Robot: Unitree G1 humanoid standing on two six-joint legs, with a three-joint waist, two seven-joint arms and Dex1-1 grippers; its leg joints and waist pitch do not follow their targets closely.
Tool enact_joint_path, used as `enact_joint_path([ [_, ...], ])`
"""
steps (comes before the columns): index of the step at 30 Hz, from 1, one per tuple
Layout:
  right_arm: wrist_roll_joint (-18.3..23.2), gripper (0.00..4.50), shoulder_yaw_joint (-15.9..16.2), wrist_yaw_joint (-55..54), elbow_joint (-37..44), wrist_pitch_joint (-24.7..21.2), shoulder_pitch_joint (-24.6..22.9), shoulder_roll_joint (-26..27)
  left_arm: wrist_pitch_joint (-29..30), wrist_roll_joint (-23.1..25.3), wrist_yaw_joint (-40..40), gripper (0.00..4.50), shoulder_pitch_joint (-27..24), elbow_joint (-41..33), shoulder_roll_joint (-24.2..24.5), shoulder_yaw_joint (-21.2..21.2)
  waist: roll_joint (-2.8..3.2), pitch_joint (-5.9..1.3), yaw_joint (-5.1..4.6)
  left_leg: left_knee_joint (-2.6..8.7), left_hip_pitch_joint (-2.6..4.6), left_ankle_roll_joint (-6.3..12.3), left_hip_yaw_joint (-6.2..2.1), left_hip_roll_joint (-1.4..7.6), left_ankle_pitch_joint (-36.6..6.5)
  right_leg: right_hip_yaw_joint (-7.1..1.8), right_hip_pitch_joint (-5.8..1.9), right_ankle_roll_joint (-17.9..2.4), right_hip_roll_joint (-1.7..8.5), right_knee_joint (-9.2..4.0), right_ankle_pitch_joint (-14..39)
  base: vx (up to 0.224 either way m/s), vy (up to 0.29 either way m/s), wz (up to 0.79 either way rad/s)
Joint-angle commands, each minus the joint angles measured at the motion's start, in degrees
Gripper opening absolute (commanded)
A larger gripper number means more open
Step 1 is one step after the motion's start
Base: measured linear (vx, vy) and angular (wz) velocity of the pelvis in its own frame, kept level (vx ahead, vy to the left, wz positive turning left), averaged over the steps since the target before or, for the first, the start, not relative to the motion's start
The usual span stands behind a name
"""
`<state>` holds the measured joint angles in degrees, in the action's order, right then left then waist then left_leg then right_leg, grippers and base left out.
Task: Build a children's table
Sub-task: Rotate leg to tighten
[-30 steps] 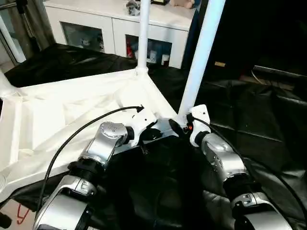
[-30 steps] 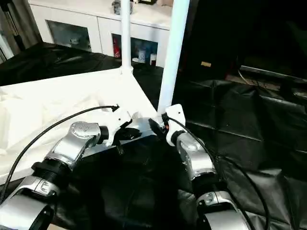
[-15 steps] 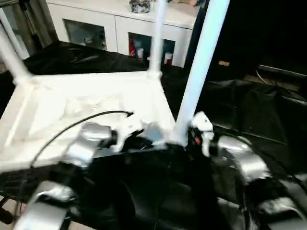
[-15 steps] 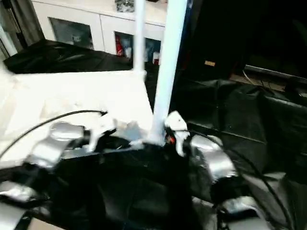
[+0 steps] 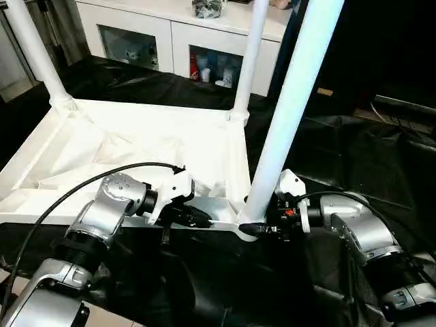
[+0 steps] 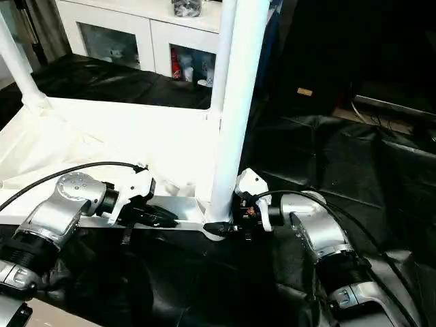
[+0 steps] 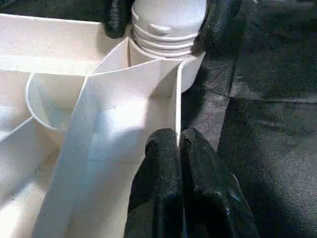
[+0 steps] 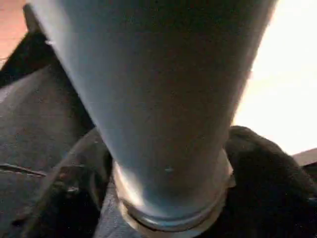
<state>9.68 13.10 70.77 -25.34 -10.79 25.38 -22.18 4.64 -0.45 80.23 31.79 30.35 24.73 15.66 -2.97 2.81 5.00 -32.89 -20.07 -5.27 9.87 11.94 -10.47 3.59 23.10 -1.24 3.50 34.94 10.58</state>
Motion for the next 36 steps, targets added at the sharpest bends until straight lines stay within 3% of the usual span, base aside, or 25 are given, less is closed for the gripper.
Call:
enact_joint_path([
  [1, 0.89, 3.25, 0.46, 0.92, 1.38, -1.04, 0.26, -0.57, -0.21, -1.66, 1.28, 0.00, -0.28, -0.26, -0.30, 0.77, 0.00, -3.28, 0.08, 3.49, 0.17, 2.60, 0.11, 1.61, -10.14, -2.73, -2.95, -11.69, 4.31, -3.99, 11.25, 0.000, 0.000, 0.00],
  [8, 0.62, 2.84, -0.83, -3.39, 0.77, -1.21, -0.63, 1.85, 0.88, -1.08, -6.05, 0.00, 0.51, 1.26, -3.09, -1.41, -0.02, -3.21, -0.01, 3.49, 0.17, 2.06, 0.10, 1.49, -10.54, -2.78, -2.83, -11.02, 4.37, -4.22, 13.04, 0.000, 0.000, 0.00],
  [13, -1.74, 2.73, -4.58, -20.35, -6.66, 0.39, 1.31, 9.01, 2.13, 0.25, -15.79, 0.00, 2.32, 3.04, -8.02, -2.66, -0.14, -3.13, -0.58, 3.67, 0.29, 0.24, -0.18, 1.31, -12.34, -2.64, -2.67, -9.00, 4.59, -4.82, 19.71, 0.000, 0.000, 0.00],
  [21, -5.15, 2.72, -6.67, -40.51, -12.93, 0.19, 4.09, 18.92, 4.14, 2.67, -29.38, 0.00, 6.09, 6.41, -16.40, -2.80, 0.15, -3.15, -1.31, 3.70, 0.38, -0.10, -0.16, 1.22, -12.52, -2.78, -2.39, -8.63, 4.40, -5.07, 19.53, 0.000, 0.000, 0.00],
  [24, -6.17, 2.72, -5.98, -41.58, -13.67, 1.52, 4.62, 20.60, 3.77, 3.25, -30.11, 0.00, 6.46, 6.60, -17.65, -2.35, 0.28, -3.31, -1.29, 3.69, 0.17, 0.18, -0.20, 1.20, -12.16, -2.78, -2.64, -8.81, 4.39, -4.85, 17.18, 0.000, 0.000, 0.00],
  [26, -5.37, 3.42, -6.10, -40.28, -13.31, 4.36, 4.71, 21.28, 2.69, 3.68, -27.83, 0.00, 6.04, 5.98, -17.14, -0.98, 0.43, -3.31, -1.29, 3.68, 0.11, 0.71, -0.16, 1.18, -11.81, -2.80, -2.73, -9.10, 4.35, -4.77, 15.36, 0.000, 0.000, 0.00],
  [28, -3.63, 3.43, -6.96, -38.23, -12.23, 4.20, 4.54, 21.14, 2.92, 3.61, -25.78, 0.00, 5.40, 5.22, -16.19, -0.59, 0.53, -3.30, -1.29, 3.67, 0.12, 1.09, -0.08, 1.16, -11.80, -2.83, -2.78, -9.64, 4.35, -4.73, 14.42, 0.000, 0.000, 0.00],
  [31, -3.30, 3.86, -6.82, -35.34, -11.21, 4.33, 4.57, 19.42, 3.25, 2.96, -22.27, 0.00, 4.52, 4.05, -14.26, -0.22, 0.62, -3.37, -1.29, 3.68, 0.05, 1.24, -0.17, 1.25, -11.68, -2.82, -2.92, -9.97, 4.39, -4.54, 13.65, 0.000, 0.000, 0.00],
  [36, -3.59, 3.95, -5.22, -29.81, -9.88, 4.86, 4.04, 16.22, 3.52, 2.51, -19.01, 0.00, 3.79, 2.98, -12.10, 0.01, 0.64, -3.38, -1.33, 3.61, 0.07, 1.85, -0.11, 1.31, -10.81, -2.79, -3.08, -11.35, 4.25, -4.24, 10.62, 0.000, 0.000, 0.00],
])
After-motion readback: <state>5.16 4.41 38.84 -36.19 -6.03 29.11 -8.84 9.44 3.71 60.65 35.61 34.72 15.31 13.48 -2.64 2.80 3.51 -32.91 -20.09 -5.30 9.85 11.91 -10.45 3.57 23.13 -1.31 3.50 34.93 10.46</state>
